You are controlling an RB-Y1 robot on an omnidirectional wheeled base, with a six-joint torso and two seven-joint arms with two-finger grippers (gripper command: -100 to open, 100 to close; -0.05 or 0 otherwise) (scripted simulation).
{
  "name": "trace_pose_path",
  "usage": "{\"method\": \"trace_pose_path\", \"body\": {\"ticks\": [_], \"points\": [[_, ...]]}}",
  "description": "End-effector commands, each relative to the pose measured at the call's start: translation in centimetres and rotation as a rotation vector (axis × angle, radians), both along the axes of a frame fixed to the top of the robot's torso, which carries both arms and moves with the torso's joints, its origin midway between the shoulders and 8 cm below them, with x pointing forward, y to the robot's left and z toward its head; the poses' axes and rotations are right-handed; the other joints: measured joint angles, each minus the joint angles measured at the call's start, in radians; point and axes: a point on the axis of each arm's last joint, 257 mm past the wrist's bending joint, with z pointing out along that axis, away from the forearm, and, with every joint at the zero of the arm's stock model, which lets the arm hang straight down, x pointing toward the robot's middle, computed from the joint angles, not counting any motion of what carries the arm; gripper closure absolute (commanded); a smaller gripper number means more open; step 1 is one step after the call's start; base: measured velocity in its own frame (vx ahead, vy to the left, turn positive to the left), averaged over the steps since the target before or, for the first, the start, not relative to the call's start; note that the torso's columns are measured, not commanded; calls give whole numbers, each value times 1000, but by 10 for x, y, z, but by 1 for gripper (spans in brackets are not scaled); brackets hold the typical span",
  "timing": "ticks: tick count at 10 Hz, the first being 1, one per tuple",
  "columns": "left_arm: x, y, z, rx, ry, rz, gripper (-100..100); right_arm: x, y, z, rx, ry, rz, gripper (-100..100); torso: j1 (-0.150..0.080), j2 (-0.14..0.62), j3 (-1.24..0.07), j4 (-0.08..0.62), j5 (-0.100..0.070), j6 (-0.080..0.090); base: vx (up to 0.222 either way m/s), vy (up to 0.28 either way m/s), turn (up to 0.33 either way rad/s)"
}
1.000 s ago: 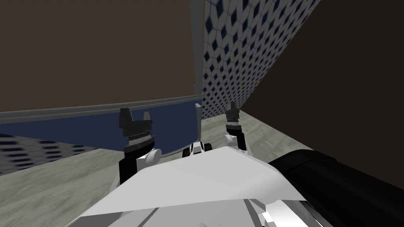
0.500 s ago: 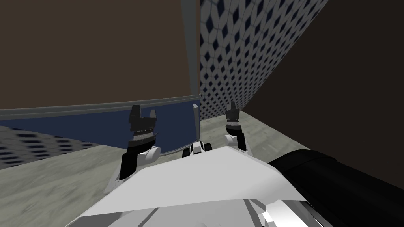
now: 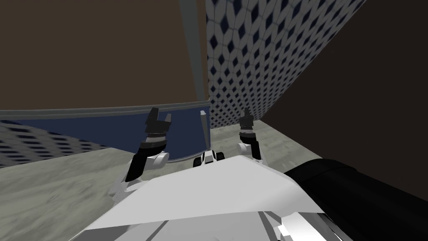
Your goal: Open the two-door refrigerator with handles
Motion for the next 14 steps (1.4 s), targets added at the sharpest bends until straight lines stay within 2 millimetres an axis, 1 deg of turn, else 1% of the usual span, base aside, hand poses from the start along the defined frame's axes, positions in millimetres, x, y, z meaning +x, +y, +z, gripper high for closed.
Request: {"method": "trace_pose_path", "body": {"ticks": [1,4,5,7,8,10,11,13,14], "points": [[9,-14,3,34,16,-47,-100,0,0,0,0,0,0,0,1,-1,-1,0,0,1,-4,-114,52],[24,-33,7,94,46,-118,-100,0,0,0,0,0,0,0,2,1,1,0,1,-2,-1,-126,141],[24,-34,6,103,47,-120,-100,0,0,0,0,0,0,0,0,2,1,1,0,-1,-12,-123,50],[34,-45,7,147,71,-158,-100,0,0,0,0,0,0,0,4,3,2,1,2,-2,-13,-132,119],[34,-45,7,158,73,-159,-100,0,0,0,0,0,0,0,3,3,2,1,1,-3,-5,-113,87],[46,-54,6,207,102,-186,-100,0,0,0,0,0,0,0,6,4,3,1,2,-3,-4,-115,122],[46,-54,6,219,103,-186,-100,0,0,0,0,0,0,0,4,4,3,1,2,-3,-6,-100,65],[59,-59,5,269,136,-202,-100,0,0,0,0,0,0,0,4,4,3,1,2,-3,-14,-133,158],[59,-58,4,286,138,-201,-100,0,0,0,0,0,0,0,3,4,3,1,1,-2,-21,-109,55]]}}
